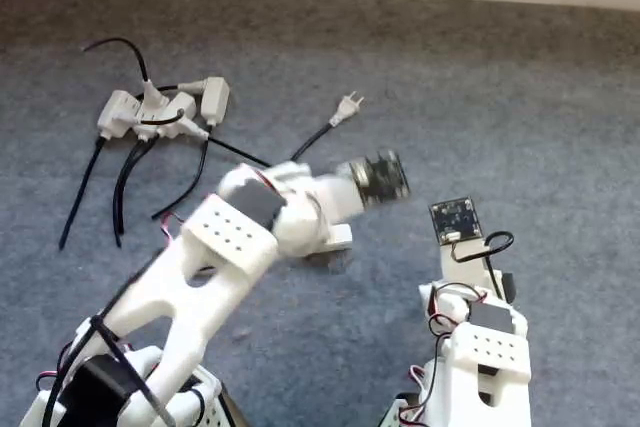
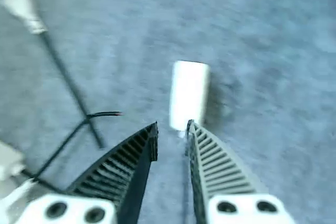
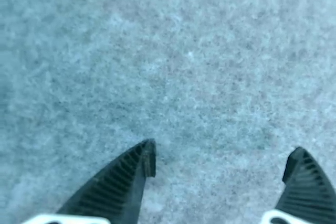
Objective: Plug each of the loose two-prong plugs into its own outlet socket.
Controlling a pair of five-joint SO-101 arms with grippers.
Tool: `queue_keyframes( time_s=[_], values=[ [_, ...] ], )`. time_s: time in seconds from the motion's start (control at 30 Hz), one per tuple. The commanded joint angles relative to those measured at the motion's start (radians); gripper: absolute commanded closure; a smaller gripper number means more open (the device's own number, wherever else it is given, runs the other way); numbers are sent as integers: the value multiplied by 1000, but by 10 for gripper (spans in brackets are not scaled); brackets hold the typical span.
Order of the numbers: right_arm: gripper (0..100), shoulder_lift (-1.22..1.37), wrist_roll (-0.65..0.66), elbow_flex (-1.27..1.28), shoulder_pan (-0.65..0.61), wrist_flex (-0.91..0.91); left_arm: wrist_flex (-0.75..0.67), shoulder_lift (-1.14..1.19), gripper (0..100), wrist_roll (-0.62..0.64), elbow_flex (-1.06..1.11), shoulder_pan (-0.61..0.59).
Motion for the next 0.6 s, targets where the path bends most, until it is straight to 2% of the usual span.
queue_keyframes(
  time_s=[0.0,0.17,0.27,0.47,0.57],
  values=[
    [626,-1,11,2,-18,-12,-84,105,892,-18,-122,-79],
    [626,-1,11,2,-18,-12,-124,335,892,-18,-177,-77],
    [626,-1,11,1,-18,-12,-120,375,893,-18,-157,-36],
    [626,-1,11,2,-18,-12,-118,300,948,-17,-19,67],
    [626,-1,11,2,-18,-12,-71,208,935,32,45,114]
  ],
)
